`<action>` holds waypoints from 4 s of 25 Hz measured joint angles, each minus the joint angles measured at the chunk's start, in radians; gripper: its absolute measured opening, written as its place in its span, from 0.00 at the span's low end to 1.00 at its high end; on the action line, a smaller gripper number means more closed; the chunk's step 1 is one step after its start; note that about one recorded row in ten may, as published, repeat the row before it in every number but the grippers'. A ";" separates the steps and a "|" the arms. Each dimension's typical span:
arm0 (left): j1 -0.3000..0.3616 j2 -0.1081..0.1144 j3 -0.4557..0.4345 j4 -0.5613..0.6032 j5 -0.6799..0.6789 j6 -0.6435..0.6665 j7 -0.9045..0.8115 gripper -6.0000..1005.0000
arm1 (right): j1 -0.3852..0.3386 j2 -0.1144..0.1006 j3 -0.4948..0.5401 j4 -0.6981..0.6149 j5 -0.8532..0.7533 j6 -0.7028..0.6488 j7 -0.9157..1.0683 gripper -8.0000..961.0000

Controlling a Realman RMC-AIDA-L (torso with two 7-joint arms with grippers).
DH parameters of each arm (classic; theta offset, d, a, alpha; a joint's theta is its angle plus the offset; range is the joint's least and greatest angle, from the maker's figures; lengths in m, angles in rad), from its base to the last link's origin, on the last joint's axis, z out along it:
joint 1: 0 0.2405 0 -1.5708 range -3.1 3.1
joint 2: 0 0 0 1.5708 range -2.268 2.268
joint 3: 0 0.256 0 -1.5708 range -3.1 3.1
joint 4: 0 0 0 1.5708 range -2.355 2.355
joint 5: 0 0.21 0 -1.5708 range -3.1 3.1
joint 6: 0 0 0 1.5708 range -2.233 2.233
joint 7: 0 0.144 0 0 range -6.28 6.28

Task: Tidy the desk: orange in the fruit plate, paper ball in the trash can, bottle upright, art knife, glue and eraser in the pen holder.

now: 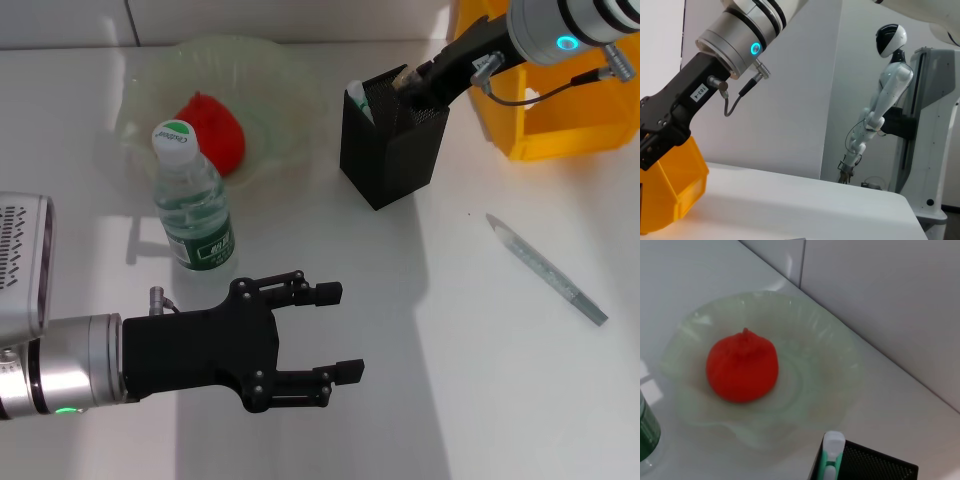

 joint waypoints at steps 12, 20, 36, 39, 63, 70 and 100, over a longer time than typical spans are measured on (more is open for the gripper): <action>0.001 0.000 0.000 0.000 0.000 0.000 0.000 0.78 | 0.000 0.000 0.008 -0.086 -0.065 -0.110 0.137 0.58; 0.000 0.000 -0.002 0.000 0.000 0.000 -0.001 0.78 | -0.175 0.005 -0.017 -0.424 -0.108 -0.392 0.357 0.84; 0.001 0.001 -0.003 -0.001 0.000 -0.002 0.005 0.78 | -0.266 -0.002 -0.032 -0.221 -0.156 -0.389 0.304 0.85; 0.006 0.002 -0.003 0.000 0.000 -0.003 0.007 0.78 | -0.252 -0.002 -0.031 -0.171 -0.159 -0.357 0.294 0.85; 0.008 0.002 -0.003 -0.008 0.000 -0.001 0.009 0.78 | -0.174 -0.002 -0.026 0.044 -0.158 -0.233 0.227 0.83; 0.008 0.002 -0.003 -0.008 0.000 0.001 0.009 0.78 | -0.174 -0.002 -0.027 0.053 -0.158 -0.232 0.224 0.51; 0.008 0.002 -0.001 0.000 0.000 0.001 0.001 0.78 | -0.228 -0.001 0.060 -0.123 -0.081 -0.265 0.169 0.16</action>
